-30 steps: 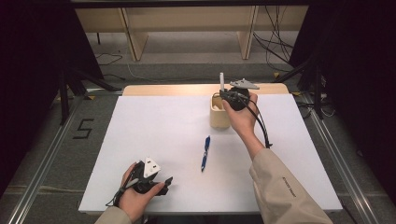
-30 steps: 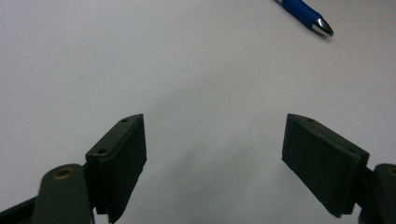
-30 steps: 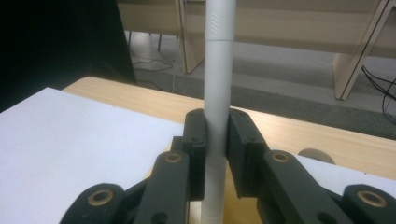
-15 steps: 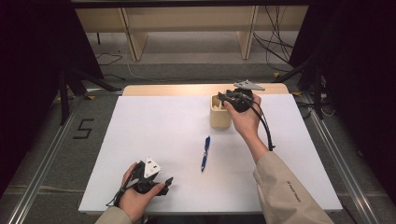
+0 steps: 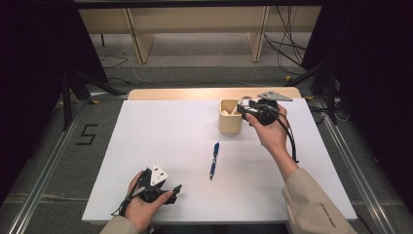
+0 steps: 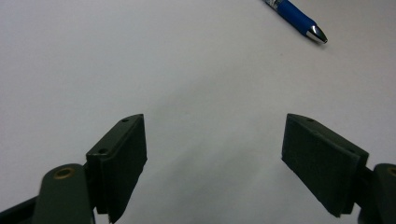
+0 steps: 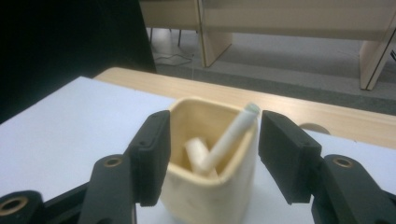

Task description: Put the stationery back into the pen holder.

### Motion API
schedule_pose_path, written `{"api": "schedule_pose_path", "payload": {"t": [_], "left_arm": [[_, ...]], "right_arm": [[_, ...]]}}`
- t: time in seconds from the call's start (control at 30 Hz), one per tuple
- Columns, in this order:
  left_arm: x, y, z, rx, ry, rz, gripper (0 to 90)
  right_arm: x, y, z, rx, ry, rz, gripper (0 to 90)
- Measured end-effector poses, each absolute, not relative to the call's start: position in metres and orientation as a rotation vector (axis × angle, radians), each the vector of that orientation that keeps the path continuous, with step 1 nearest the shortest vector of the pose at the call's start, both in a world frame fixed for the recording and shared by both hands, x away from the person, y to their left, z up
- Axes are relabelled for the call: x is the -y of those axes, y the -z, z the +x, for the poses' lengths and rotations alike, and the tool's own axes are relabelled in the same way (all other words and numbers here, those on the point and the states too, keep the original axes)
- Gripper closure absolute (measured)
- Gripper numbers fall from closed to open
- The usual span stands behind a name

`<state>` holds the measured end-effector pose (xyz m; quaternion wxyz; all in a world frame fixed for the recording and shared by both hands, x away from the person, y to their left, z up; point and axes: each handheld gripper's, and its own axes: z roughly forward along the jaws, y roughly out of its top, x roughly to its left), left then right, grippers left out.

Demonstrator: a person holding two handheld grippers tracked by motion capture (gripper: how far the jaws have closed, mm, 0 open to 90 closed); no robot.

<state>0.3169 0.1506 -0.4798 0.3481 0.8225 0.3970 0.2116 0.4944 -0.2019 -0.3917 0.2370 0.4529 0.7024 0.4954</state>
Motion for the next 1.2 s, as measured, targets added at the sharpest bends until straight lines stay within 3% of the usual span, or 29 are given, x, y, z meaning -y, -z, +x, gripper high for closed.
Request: {"api": "schedule_pose_path", "payload": {"t": [0.37, 0.9, 1.2], "left_arm": [[-0.148, 0.481, 0.317, -1.040, -0.552, 2.127, 22.9], [-0.147, 0.481, 0.317, -1.043, -0.549, 2.126, 23.3], [-0.148, 0.481, 0.317, -1.037, -0.548, 2.135, 23.5]], "right_arm": [[0.222, 0.403, 0.464, -2.006, -1.327, 1.219, 41.9], [0.216, 0.442, 0.438, -2.331, -1.170, 1.054, 45.6], [0.206, 0.459, 0.432, -2.432, -1.080, 0.966, 61.3]]}}
